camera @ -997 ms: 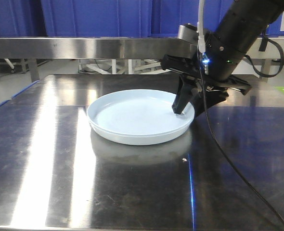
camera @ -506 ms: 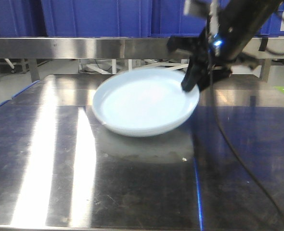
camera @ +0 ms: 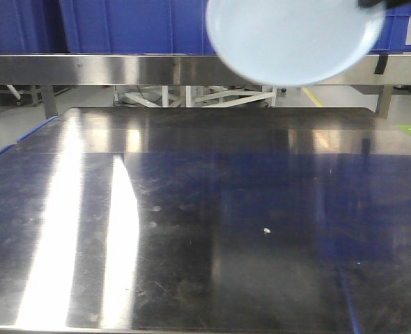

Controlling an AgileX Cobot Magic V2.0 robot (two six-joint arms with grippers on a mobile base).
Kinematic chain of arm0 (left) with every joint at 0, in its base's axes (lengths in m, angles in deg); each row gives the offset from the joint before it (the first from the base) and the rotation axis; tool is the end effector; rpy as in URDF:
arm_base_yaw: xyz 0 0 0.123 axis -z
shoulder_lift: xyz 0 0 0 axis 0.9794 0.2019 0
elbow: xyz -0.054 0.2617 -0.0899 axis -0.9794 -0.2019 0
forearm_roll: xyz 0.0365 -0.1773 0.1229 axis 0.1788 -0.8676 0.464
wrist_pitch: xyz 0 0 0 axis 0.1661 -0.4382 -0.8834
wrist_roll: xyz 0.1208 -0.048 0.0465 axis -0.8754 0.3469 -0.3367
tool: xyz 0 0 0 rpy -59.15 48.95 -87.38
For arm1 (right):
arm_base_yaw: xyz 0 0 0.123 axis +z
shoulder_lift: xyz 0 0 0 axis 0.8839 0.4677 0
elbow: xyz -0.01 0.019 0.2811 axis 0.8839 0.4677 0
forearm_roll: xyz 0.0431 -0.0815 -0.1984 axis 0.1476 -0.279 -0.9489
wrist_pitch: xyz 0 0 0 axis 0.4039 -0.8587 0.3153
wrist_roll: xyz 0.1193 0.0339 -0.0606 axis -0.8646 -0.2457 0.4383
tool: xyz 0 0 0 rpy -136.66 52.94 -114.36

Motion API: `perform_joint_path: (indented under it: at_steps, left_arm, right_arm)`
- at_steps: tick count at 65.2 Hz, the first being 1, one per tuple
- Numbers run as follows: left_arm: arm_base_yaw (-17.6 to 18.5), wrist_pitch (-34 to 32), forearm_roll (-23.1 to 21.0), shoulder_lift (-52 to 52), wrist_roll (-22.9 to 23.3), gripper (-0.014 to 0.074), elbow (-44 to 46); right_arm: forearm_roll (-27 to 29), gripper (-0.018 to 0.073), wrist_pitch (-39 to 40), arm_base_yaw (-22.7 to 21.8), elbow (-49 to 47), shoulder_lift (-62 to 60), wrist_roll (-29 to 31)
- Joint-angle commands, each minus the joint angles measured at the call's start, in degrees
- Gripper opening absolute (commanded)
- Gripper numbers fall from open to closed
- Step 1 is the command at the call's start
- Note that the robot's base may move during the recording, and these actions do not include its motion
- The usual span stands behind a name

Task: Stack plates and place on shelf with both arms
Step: 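Lift the plate stack off the table with the right gripper, then drive the base away from the table holding the stack in the right gripper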

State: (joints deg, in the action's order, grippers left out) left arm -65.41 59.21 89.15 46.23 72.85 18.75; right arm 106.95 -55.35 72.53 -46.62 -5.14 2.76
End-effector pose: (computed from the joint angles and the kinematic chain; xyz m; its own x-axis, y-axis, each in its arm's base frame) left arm 0.1021 -0.0225 0.2626 -0.1016 0.0949 -0.9903 0.2248 0.9719 0.0701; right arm 0.2962 0.0494 0.3174 -0.2577 0.1252 -0.9581 -0.1033 0.9823 0.1562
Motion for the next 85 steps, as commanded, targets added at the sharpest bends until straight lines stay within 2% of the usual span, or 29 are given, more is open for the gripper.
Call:
perform_joint_path:
  at_steps: [1, 24, 44, 85]
  left_arm:
    - [-0.11, -5.35, -0.03, 0.38, 0.61, 0.0082, 1.73]
    - [-0.11, -5.35, -0.03, 0.38, 0.61, 0.0082, 1.73]
    - [-0.11, -5.35, -0.03, 0.38, 0.61, 0.0082, 1.73]
    - [-0.11, -5.35, -0.03, 0.38, 0.61, 0.0082, 1.73]
  right_arm:
    - [0.07, 0.0056, 9.9, -0.53, 3.84, -7.93, 0.4]
    - [0.18, 0.0056, 7.94, -1.24, 21.81, -30.82, 0.4]
    - [0.18, 0.0056, 3.39, -1.24, 28.91, -46.76, 0.4]
    - [0.18, 0.0056, 1.98, -1.24, 29.75, -49.13, 0.4]
